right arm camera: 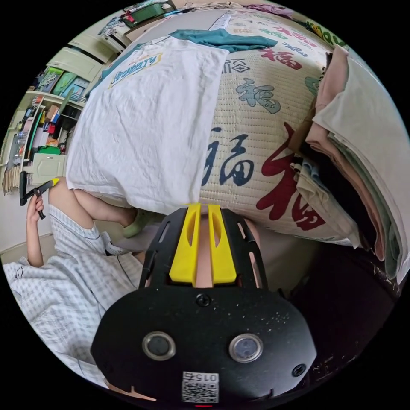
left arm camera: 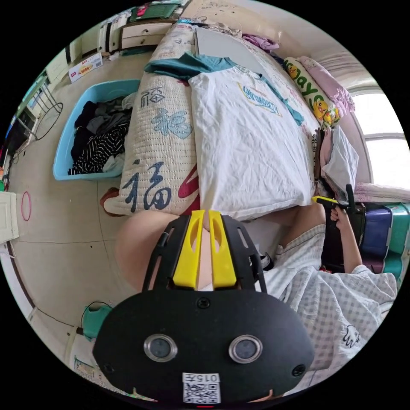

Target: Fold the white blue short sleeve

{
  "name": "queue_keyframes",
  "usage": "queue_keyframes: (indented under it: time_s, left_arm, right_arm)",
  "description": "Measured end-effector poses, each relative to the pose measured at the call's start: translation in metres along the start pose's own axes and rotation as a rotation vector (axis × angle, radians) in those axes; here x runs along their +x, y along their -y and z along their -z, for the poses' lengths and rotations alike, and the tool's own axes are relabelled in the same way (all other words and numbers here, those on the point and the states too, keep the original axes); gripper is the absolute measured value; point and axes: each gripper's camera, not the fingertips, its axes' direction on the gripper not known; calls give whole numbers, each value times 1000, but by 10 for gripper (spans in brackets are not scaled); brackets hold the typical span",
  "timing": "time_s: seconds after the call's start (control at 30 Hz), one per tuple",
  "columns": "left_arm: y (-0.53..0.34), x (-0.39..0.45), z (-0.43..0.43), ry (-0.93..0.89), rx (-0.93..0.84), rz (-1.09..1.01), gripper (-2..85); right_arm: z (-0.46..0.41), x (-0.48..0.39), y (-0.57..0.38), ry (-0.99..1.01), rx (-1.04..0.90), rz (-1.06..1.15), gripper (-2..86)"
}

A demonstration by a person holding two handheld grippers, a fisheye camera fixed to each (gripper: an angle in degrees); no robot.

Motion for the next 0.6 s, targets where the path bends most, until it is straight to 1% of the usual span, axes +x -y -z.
queue_keyframes:
  time_s: [0.03, 0.1, 0.17, 0.23, 0.3, 0.43, 0.5, 0.6]
  left_arm:
    - [1, -6, 6, -19, 34, 18, 17]
    - [12, -32, 26, -81, 161, 95, 34]
    - [27, -51, 33, -109, 237, 143, 47]
    - [47, -72, 32, -116, 284, 204, 57]
    - [79, -96, 23, -144, 346, 290, 62]
    - [131, -122, -8, -241, 386, 403, 72]
    - [155, -139, -33, -347, 426, 512, 81]
    - [176, -146, -56, -359, 472, 578, 82]
  right_arm:
    - [7, 6, 1, 1, 22, -20, 40]
    - [19, 14, 4, 51, 77, -48, 29]
    - [32, 17, 11, 147, 145, -60, 15]
    - [36, 11, 17, 167, 165, -42, 10]
    - [37, 2, 23, 148, 170, -28, 7]
    - [31, -5, 28, 161, 157, -21, 4]
    - [29, -3, 28, 162, 143, -32, 4]
    - [32, 6, 30, 145, 129, -60, 5]
